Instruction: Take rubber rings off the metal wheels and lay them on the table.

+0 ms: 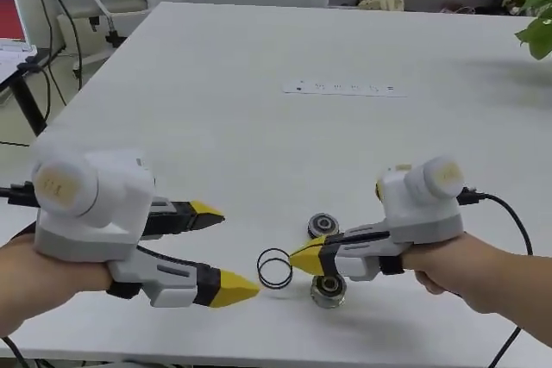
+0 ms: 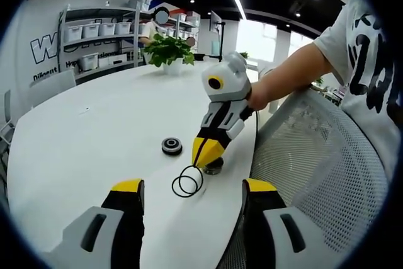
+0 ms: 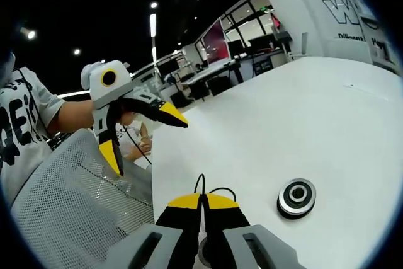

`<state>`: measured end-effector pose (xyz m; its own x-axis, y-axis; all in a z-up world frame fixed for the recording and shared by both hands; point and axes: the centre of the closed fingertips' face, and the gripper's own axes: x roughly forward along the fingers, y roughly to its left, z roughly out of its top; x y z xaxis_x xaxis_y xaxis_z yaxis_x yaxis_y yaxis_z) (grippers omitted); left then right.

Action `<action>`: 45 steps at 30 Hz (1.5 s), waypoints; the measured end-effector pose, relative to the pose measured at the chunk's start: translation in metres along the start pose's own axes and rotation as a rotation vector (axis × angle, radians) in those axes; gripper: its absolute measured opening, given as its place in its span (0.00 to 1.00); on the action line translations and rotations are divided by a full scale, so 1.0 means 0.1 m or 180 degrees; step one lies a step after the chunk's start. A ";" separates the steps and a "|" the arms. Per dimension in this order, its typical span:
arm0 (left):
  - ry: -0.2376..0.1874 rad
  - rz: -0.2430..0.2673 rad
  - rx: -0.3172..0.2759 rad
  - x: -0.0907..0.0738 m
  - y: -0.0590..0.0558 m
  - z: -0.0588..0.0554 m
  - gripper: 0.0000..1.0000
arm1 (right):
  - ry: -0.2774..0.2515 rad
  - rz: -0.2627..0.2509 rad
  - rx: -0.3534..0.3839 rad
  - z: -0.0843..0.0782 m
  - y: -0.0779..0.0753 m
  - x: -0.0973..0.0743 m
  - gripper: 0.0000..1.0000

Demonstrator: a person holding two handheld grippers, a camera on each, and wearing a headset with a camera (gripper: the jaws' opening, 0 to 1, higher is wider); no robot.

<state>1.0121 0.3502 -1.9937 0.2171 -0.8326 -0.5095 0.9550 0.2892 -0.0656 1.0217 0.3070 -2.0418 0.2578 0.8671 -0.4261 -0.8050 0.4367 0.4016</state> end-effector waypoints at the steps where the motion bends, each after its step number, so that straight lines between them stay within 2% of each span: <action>1: -0.0001 0.0004 0.0002 0.00 0.00 0.00 0.60 | 0.0005 0.0002 -0.0004 0.00 0.00 0.01 0.00; 15: 0.0005 0.0015 -0.0008 -0.01 0.02 0.00 0.60 | 0.0121 -0.0069 -0.0104 -0.08 -0.04 0.05 0.00; 27: 0.0014 0.0024 -0.0010 -0.01 0.06 0.00 0.60 | 0.0129 -0.0122 -0.0252 -0.07 -0.06 0.04 0.23; 35: 0.0026 0.0025 -0.0002 0.02 0.09 0.01 0.60 | 0.0051 -0.0210 -0.0244 0.00 -0.15 -0.09 0.30; 45: 0.0024 0.0010 0.0032 0.12 0.16 0.10 0.60 | -0.0032 -0.0386 -0.0271 0.05 -0.31 -0.29 0.32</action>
<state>1.0319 0.3399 -1.9928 0.2187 -0.8281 -0.5162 0.9563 0.2871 -0.0553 1.0421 0.2689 -2.0377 0.3611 0.8118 -0.4590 -0.8099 0.5170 0.2772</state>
